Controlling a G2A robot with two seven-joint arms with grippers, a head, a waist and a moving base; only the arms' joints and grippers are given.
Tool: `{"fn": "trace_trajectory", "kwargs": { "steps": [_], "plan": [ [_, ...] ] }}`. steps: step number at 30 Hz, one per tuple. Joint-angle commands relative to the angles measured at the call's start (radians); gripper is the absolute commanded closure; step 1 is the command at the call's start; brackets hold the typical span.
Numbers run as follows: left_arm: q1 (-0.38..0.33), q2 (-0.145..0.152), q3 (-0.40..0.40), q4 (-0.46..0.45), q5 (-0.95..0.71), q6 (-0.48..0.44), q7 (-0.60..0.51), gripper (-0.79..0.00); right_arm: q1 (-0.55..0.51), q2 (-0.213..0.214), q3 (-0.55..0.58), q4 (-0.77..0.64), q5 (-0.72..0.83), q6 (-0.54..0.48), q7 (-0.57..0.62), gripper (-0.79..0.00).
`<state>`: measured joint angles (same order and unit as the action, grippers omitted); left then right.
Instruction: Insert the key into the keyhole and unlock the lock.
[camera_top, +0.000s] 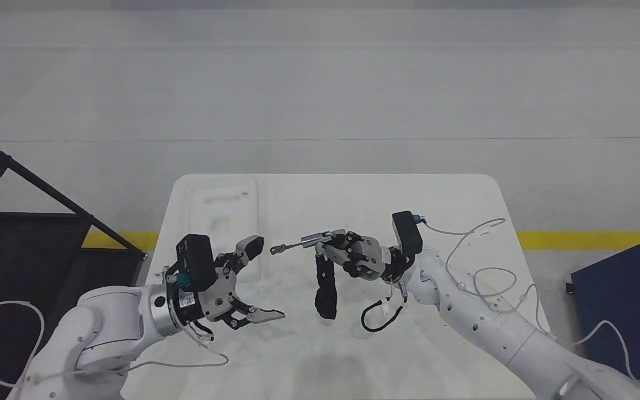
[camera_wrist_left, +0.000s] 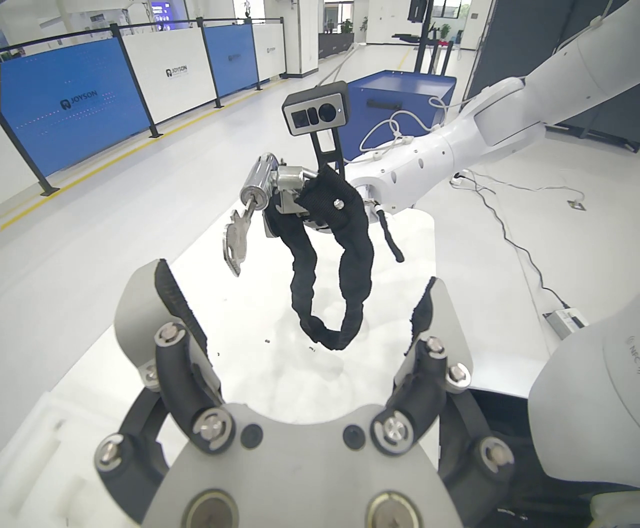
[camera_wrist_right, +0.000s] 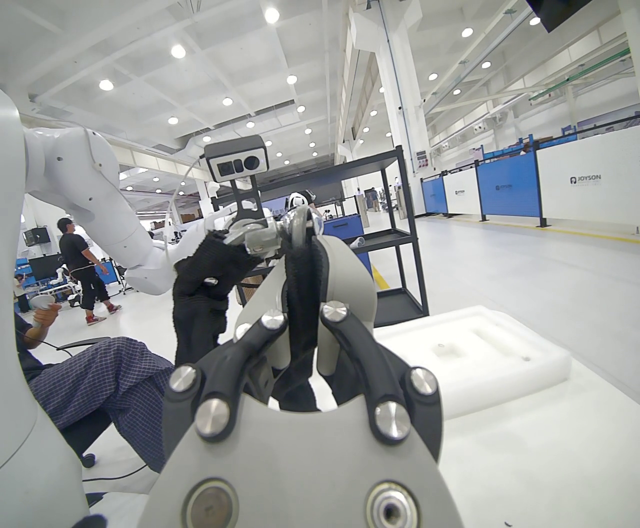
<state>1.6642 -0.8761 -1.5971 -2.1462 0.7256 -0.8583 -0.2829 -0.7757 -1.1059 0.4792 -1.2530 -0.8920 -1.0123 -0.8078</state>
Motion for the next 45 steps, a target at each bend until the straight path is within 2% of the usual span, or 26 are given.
{"fn": "trace_trajectory", "kwargs": {
  "steps": [1, 27, 39, 45],
  "plan": [
    [-0.037, 0.000, 0.021, 0.016, -0.012, -0.002, -0.017, -0.785, 0.000, 0.000, 0.000, 0.000, 0.000, 0.000, 0.000, 0.000],
    [-0.053, -0.002, 0.037, 0.020, -0.018, 0.008, -0.013, -0.785, 0.000, 0.000, 0.000, 0.000, 0.000, 0.000, 0.000, 0.000],
    [-0.110, -0.005, 0.064, 0.052, 0.085, -0.031, 0.002, -0.785, 0.000, 0.000, 0.000, 0.000, 0.000, 0.000, 0.000, 0.000],
    [-0.110, -0.005, 0.064, 0.052, 0.085, -0.031, 0.002, -0.785, 0.000, 0.000, 0.000, 0.000, 0.000, 0.000, 0.000, 0.000]
  ]
}}
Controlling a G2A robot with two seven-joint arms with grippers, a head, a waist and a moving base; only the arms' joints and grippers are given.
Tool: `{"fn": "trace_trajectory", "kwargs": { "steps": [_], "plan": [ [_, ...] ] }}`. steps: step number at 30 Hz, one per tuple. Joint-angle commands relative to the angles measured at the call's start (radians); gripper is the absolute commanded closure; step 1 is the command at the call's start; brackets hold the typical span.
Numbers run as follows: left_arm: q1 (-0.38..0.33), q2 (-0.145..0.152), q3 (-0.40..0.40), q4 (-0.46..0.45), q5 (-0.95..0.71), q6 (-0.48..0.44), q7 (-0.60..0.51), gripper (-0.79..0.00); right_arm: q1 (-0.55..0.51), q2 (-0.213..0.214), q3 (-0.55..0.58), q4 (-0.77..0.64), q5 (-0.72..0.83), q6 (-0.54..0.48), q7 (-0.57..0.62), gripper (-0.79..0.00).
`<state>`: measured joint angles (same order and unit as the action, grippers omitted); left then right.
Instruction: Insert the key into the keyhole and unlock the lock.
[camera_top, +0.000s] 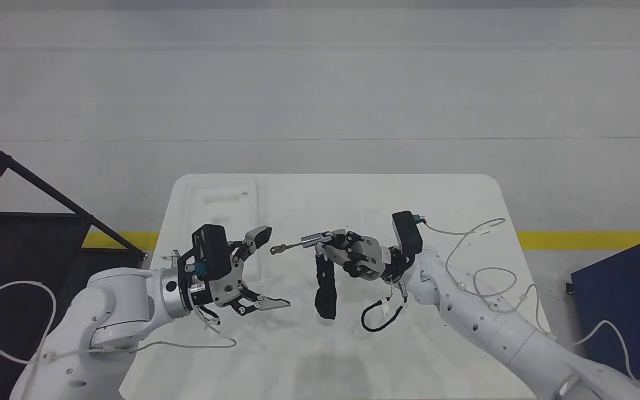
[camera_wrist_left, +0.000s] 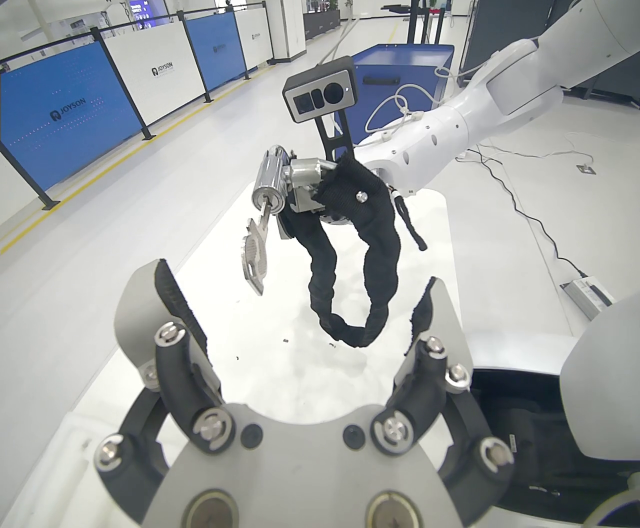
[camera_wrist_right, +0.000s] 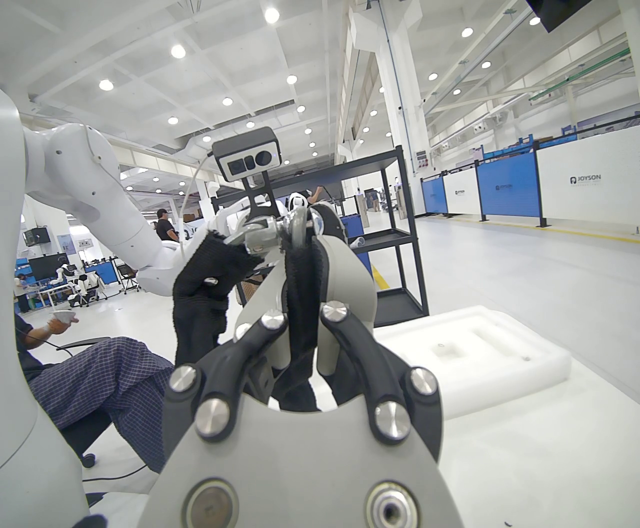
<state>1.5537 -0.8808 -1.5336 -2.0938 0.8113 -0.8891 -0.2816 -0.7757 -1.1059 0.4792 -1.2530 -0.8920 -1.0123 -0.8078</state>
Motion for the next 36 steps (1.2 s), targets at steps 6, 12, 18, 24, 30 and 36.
{"fn": "trace_trajectory", "kwargs": {
  "steps": [6, 12, 18, 24, 30, 36],
  "plan": [
    [0.000, 0.000, 0.000, 0.000, 0.000, 0.000, 0.000, -0.785, 0.000, 0.000, 0.000, 0.000, 0.000, 0.000, 0.000, 0.000],
    [0.000, 0.000, 0.000, 0.000, 0.000, 0.000, 0.000, -0.785, 0.000, 0.000, 0.000, 0.000, 0.000, 0.000, 0.000, 0.000],
    [0.005, -0.001, 0.004, 0.006, -0.012, 0.011, 0.004, -0.785, 0.000, 0.000, 0.000, 0.000, 0.000, 0.000, 0.000, 0.000],
    [0.003, 0.001, 0.022, 0.045, -0.177, 0.033, -0.035, -0.785, 0.000, 0.000, 0.000, 0.000, 0.000, 0.000, 0.000, 0.000],
    [-0.028, 0.007, 0.036, 0.063, -0.335, 0.053, -0.121, -0.785, 0.000, 0.000, 0.000, 0.000, 0.000, 0.000, 0.000, 0.000],
    [-0.066, 0.009, 0.060, 0.081, -0.382, 0.070, -0.171, -0.785, 0.000, 0.000, 0.000, 0.000, 0.000, 0.000, 0.000, 0.000]
  ]
}}
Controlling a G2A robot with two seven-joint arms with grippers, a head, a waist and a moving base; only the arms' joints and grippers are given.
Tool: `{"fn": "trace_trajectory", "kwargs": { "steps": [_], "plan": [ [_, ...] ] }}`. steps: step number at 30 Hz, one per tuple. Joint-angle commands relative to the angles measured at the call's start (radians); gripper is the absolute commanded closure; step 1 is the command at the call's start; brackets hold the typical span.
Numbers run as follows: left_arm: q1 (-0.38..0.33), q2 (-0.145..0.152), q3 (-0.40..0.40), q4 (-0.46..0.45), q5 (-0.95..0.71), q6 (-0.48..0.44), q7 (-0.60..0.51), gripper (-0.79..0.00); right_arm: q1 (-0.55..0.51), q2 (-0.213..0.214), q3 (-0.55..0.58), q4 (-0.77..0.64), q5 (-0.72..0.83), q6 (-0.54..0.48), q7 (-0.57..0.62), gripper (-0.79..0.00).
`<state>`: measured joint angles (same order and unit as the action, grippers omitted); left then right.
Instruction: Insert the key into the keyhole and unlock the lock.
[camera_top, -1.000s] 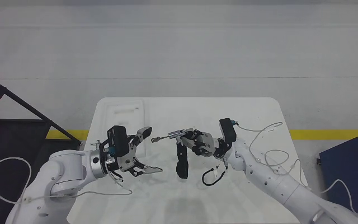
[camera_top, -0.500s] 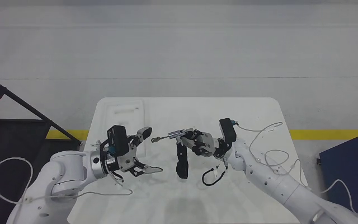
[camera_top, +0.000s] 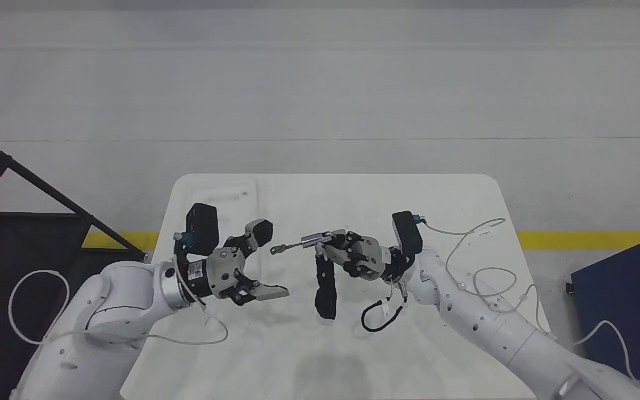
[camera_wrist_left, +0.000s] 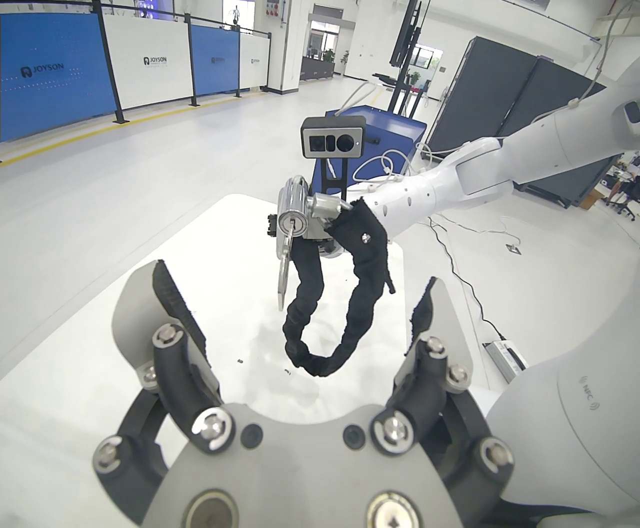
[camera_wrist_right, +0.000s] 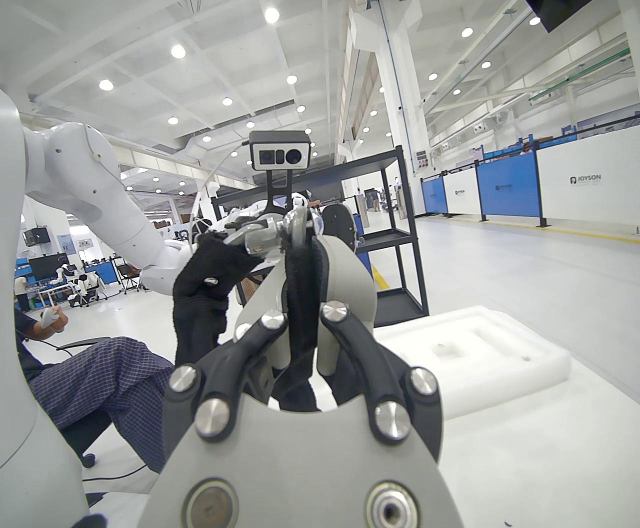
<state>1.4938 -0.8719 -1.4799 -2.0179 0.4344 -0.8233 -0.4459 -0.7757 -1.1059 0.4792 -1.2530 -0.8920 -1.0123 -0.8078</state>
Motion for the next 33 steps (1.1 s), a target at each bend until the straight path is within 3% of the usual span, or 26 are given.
{"fn": "trace_trajectory", "kwargs": {
  "steps": [1, 2, 3, 5, 7, 33],
  "plan": [
    [-0.012, 0.000, 0.012, 0.008, -0.011, 0.007, -0.012, -0.785, 0.000, 0.000, 0.000, 0.000, 0.000, 0.000, 0.000, 0.000],
    [-0.019, -0.001, 0.016, 0.011, -0.013, 0.009, -0.015, -0.785, 0.000, 0.000, 0.000, 0.000, 0.000, 0.000, 0.000, 0.000],
    [-0.026, -0.001, 0.019, 0.013, -0.009, 0.011, -0.015, -0.705, 0.000, 0.000, 0.000, 0.000, 0.000, 0.000, 0.000, 0.000],
    [-0.032, -0.003, 0.027, 0.019, -0.009, 0.016, -0.008, -0.443, 0.000, 0.000, 0.000, 0.000, 0.000, 0.000, 0.000, 0.000],
    [-0.036, -0.004, 0.032, 0.022, -0.009, 0.018, -0.005, -0.388, 0.000, 0.000, 0.000, 0.000, 0.000, 0.000, 0.000, 0.000],
    [0.014, -0.002, 0.006, 0.006, -0.061, 0.016, 0.005, -0.228, 0.000, 0.000, 0.000, 0.000, 0.000, 0.000, 0.000, 0.000]
  ]
}}
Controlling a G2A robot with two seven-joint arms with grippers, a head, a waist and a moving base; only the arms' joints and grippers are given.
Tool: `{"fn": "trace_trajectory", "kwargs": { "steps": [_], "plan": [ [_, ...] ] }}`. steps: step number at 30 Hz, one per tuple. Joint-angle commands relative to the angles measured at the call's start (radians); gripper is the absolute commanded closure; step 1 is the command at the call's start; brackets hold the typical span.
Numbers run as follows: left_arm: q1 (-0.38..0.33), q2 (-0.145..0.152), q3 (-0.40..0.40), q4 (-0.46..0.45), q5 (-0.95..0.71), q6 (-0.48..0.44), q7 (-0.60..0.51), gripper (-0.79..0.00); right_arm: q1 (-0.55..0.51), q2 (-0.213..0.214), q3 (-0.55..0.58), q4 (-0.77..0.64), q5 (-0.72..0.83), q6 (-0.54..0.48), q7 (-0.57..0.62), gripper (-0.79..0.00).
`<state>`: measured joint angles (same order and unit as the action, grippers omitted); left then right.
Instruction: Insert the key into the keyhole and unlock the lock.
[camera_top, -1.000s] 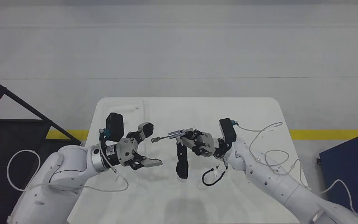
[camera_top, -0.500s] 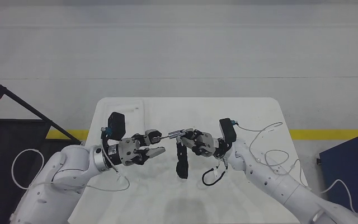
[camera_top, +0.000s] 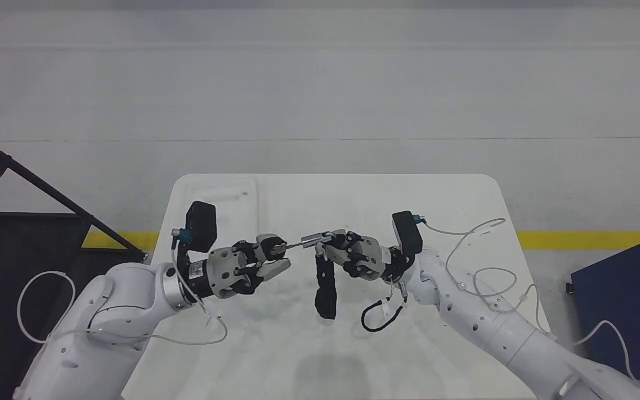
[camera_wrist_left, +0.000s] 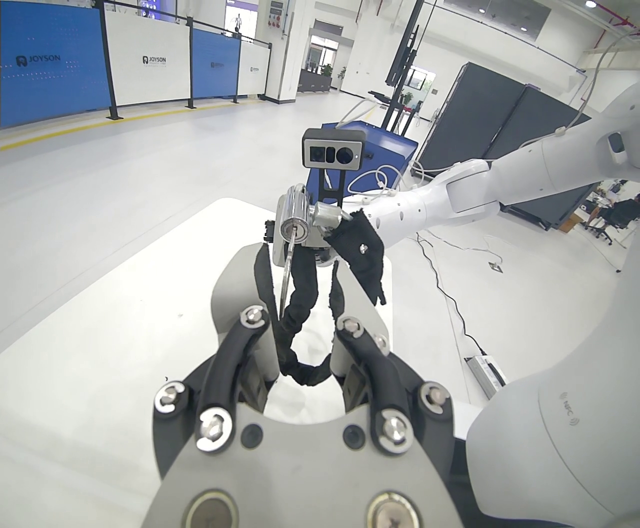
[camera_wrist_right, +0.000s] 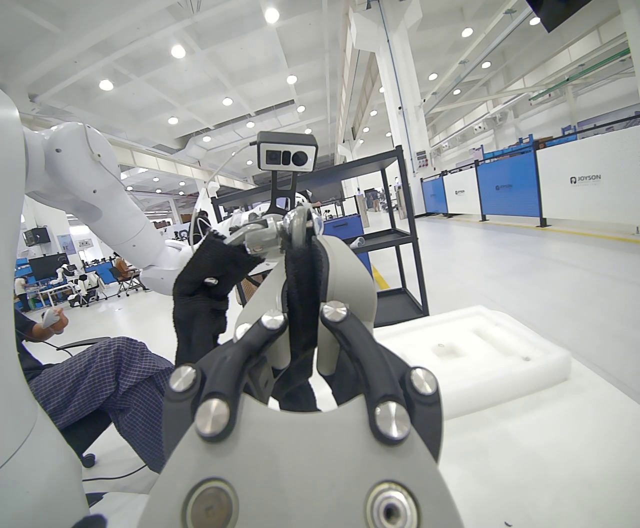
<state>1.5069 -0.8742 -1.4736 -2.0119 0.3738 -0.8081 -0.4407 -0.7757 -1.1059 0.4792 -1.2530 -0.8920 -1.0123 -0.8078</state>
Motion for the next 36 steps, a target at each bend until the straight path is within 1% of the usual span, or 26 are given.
{"fn": "trace_trajectory", "kwargs": {
  "steps": [1, 3, 4, 6, 7, 16, 21, 23, 25, 29, 36],
  "plan": [
    [0.001, 0.000, -0.001, 0.000, -0.001, 0.001, 0.000, -0.215, 0.000, 0.000, 0.000, 0.000, 0.000, 0.000, 0.000, 0.000],
    [0.001, 0.000, -0.002, -0.001, -0.001, 0.003, 0.000, -0.175, 0.000, 0.000, 0.000, 0.000, 0.000, 0.000, 0.000, 0.000],
    [0.002, 0.000, -0.002, -0.001, 0.000, 0.003, -0.001, -0.142, 0.000, 0.000, 0.000, 0.000, 0.000, 0.000, 0.000, 0.000],
    [0.001, -0.001, -0.004, -0.003, 0.006, 0.004, 0.002, -0.068, 0.000, 0.000, 0.000, 0.000, 0.000, 0.000, 0.000, 0.000],
    [0.001, -0.001, -0.007, -0.005, 0.013, 0.004, 0.006, 0.000, 0.000, 0.000, 0.000, 0.000, 0.000, 0.000, 0.000, 0.000],
    [0.001, -0.007, -0.004, -0.023, 0.113, -0.017, 0.061, 0.000, 0.000, 0.000, 0.000, 0.000, 0.000, 0.000, 0.000, 0.000],
    [-0.001, -0.014, -0.001, -0.031, 0.205, -0.023, 0.121, 0.000, 0.000, 0.000, 0.000, 0.000, 0.000, 0.000, 0.000, 0.000],
    [-0.007, -0.016, -0.007, -0.044, 0.288, -0.026, 0.146, 0.000, 0.000, 0.000, 0.000, 0.000, 0.000, 0.000, 0.000, 0.000],
    [-0.002, -0.021, -0.004, -0.050, 0.340, -0.021, 0.200, 0.000, 0.000, 0.000, 0.000, 0.000, 0.000, 0.000, 0.000, 0.000],
    [-0.001, -0.027, -0.010, -0.073, 0.504, -0.009, 0.282, 0.000, 0.000, 0.000, 0.000, 0.000, 0.000, 0.000, 0.000, 0.000],
    [0.003, -0.037, 0.000, -0.101, 0.773, 0.028, 0.461, 0.000, 0.000, 0.000, 0.000, 0.000, 0.000, 0.000, 0.000, 0.000]
  ]
}}
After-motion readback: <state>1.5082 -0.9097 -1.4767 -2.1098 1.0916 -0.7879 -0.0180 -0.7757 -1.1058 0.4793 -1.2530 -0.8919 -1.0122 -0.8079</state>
